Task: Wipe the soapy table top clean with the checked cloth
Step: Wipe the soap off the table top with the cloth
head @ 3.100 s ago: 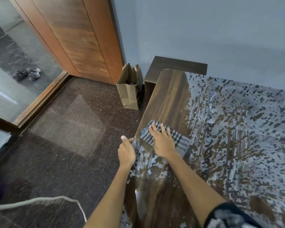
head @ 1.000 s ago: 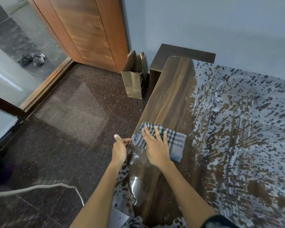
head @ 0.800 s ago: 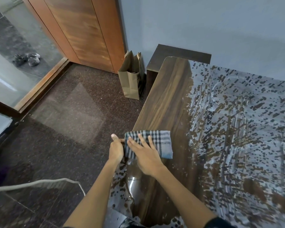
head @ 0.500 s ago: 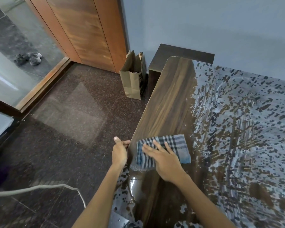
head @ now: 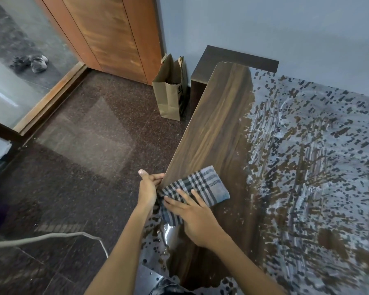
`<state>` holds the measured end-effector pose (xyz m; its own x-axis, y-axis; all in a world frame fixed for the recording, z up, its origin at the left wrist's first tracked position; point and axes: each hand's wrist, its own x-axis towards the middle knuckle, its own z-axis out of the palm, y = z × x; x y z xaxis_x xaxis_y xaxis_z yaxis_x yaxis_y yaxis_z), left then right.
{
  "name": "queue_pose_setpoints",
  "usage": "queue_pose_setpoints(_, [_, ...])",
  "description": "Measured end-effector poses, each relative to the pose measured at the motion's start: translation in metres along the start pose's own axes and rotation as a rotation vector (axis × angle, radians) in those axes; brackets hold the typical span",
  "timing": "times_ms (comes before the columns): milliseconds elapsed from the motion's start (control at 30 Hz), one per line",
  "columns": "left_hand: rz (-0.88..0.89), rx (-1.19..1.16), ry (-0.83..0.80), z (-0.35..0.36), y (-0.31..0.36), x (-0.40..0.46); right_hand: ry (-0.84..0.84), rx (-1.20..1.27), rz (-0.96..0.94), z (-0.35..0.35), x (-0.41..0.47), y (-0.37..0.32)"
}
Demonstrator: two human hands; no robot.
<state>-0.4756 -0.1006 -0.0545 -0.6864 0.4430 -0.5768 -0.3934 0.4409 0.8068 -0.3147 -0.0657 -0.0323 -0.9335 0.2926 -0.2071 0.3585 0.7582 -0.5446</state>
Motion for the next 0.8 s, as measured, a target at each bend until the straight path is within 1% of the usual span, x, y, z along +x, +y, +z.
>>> queue_pose_setpoints(67, [-0.013, -0.011, -0.015, -0.001, 0.003, -0.003, 0.012, -0.018, 0.026, -0.001, -0.012, 0.005])
queue_pose_setpoints(233, [-0.015, 0.001, -0.023, -0.011, -0.004, -0.008, 0.115, -0.045, 0.226, -0.009, -0.009, 0.006])
queue_pose_setpoints(367, [-0.006, 0.003, -0.003, -0.017, -0.014, -0.013, 0.108, -0.071, 0.295, -0.007, 0.017, -0.007])
queue_pose_setpoints(433, [-0.003, 0.006, -0.007, -0.018, -0.014, -0.014, 0.089, -0.088, 0.271, -0.005, 0.027, -0.014])
queue_pose_setpoints(567, [0.008, 0.025, 0.02, -0.018, -0.013, -0.014, 0.036, -0.114, 0.141, 0.005, 0.028, -0.025])
queue_pose_setpoints(733, [-0.058, -0.032, 0.053, -0.022, -0.015, -0.018, -0.056, -0.087, -0.042, 0.011, -0.007, -0.025])
queue_pose_setpoints(800, [-0.07, -0.054, 0.045, -0.024, -0.014, -0.02, -0.074, -0.094, -0.076, 0.011, -0.026, -0.017])
